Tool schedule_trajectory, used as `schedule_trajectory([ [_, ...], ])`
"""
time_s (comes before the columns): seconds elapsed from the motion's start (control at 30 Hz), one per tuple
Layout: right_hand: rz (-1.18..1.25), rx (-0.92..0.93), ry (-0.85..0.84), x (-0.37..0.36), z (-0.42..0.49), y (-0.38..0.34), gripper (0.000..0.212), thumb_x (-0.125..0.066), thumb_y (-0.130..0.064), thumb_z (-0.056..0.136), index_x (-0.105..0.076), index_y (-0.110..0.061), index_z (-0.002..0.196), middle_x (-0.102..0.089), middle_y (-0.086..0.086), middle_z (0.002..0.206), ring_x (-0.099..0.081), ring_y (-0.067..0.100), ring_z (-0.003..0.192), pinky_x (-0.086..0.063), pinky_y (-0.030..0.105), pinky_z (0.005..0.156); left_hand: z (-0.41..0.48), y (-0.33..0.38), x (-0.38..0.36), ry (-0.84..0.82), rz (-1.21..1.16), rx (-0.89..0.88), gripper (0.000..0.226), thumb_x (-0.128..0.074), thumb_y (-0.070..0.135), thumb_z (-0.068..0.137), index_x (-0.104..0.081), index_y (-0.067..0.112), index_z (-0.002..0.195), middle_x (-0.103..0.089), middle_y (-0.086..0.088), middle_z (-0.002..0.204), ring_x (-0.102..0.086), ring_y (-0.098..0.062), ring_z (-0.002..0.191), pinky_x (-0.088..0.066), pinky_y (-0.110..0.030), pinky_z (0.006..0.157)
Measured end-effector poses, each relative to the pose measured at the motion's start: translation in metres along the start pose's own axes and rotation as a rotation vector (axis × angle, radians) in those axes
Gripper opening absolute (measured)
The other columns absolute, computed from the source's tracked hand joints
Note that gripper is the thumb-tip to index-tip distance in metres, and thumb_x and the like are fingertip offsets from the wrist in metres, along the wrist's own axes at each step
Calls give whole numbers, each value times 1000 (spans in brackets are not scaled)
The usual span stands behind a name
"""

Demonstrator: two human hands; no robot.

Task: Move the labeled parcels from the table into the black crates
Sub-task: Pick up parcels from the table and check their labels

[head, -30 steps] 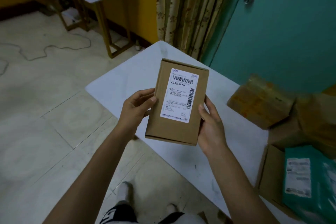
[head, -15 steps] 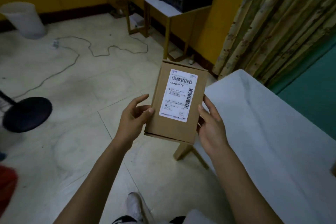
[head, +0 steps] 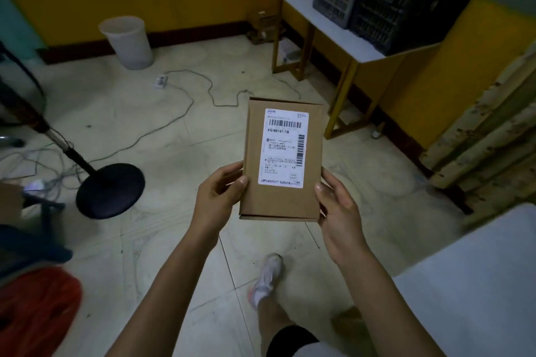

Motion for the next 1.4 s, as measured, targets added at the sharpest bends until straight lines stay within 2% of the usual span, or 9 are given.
schedule_trajectory([
  [0.07,29,11,-18,-21,47,-6,31,-55,-10,95,-63,-36,111,-73,-7,109,-68,10,101,-55,19,70,46,8,2,17,6,-19,25,-60,15,92,-65,32,110,-70,11,109,-65,-4,101,-55,-21,77],
  [0.33,78,37,-96,-97,230,-63,31,-57,-15,95,-63,-41,110,-71,-9,113,-66,10,106,-56,28,83,238,64,-5,117,32,-78,20,-58,11,93,-66,24,107,-70,6,107,-66,-1,93,-52,-14,67],
  [0.63,78,103,-26,-113,399,-113,36,-56,-12,95,-60,-38,120,-70,-11,117,-65,9,109,-53,32,90,422,89,-53,76,-2,-121,21,-58,8,92,-67,25,102,-71,5,104,-66,-5,94,-53,-17,71],
  [0.73,126,117,28,-115,461,-122,36,-55,-10,95,-60,-35,120,-69,-7,119,-64,11,112,-52,32,90,495,93,-75,19,3,-142,21,-59,7,92,-68,25,99,-71,6,101,-66,-5,92,-52,-17,72],
  [0.83,153,139,97,-120,527,-138,36,-54,-10,95,-60,-35,121,-69,-5,119,-65,13,111,-54,26,81,579,103,-104,-50,20,-162,21,-59,7,91,-69,24,98,-72,10,97,-66,-2,90,-51,-15,71],
  [0.97,210,172,226,-115,607,-172,41,-54,-10,95,-55,-25,133,-69,-3,119,-65,14,109,-54,29,80,686,125,-158,-182,65,-183,21,-60,10,91,-69,28,96,-72,17,91,-65,2,87,-52,-14,68],
  [1.2,136,283,501,-60,697,-230,36,-52,-13,97,-61,-34,125,-69,-10,117,-67,8,105,-55,21,73,809,140,-285,-436,86,-180,21,-61,11,91,-70,30,93,-73,17,89,-66,1,85,-54,-18,73],
  [1.3,96,326,613,-23,730,-248,34,-49,-14,99,-64,-40,114,-70,-10,115,-67,7,104,-54,28,80,842,137,-348,-552,89,-172,22,-61,10,90,-71,29,96,-73,13,91,-67,-4,88,-55,-23,78],
  [1.4,99,351,707,21,766,-265,31,-52,-14,97,-67,-39,109,-72,-13,110,-67,7,103,-54,37,87,874,135,-413,-649,74,-173,21,-60,11,90,-71,25,102,-74,14,92,-68,-3,87,-54,-17,72],
])
Point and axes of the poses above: each hand's wrist, its own z-axis towards the middle knuckle, its own x-axis out of the back of the hand, y = z × x, the point moved 10 cm from there along z, towards the middle knuckle
